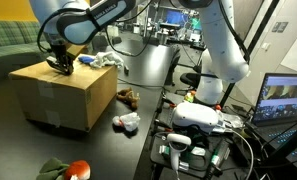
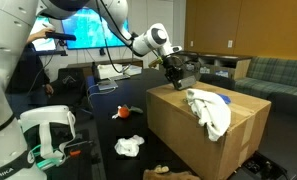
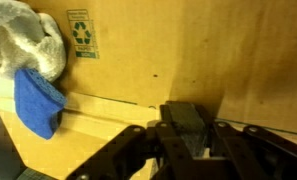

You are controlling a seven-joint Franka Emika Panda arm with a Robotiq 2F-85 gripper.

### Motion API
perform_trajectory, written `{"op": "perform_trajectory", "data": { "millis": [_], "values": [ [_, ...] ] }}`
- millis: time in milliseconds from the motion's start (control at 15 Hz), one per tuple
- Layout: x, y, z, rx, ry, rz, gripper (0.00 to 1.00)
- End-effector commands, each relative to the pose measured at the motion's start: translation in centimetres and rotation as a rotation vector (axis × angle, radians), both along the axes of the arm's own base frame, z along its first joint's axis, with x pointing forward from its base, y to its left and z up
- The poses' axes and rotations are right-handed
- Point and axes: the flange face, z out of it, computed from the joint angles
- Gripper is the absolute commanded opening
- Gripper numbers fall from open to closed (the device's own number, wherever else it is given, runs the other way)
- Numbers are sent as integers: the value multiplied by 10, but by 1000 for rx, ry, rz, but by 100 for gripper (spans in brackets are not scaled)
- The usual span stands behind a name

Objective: Switch all the objects on the box and on the table

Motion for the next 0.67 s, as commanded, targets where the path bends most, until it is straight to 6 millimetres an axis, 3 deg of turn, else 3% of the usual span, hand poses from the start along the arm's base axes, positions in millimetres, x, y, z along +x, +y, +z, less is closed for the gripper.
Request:
{"op": "perform_trajectory", "data": {
  "millis": [0, 200, 400, 467, 533, 600],
  "values": [
    [15, -36, 9, -53, -21, -59, 15],
    [15, -57, 11, -43, 7, -79, 15],
    [13, -61, 11, -31, 25, -74, 17],
    [13, -60, 9, -31, 33, -72, 27],
    [13, -60, 9, -31, 38, -75, 55],
    [12, -60, 10, -25, 45, -72, 55]
  ]
}}
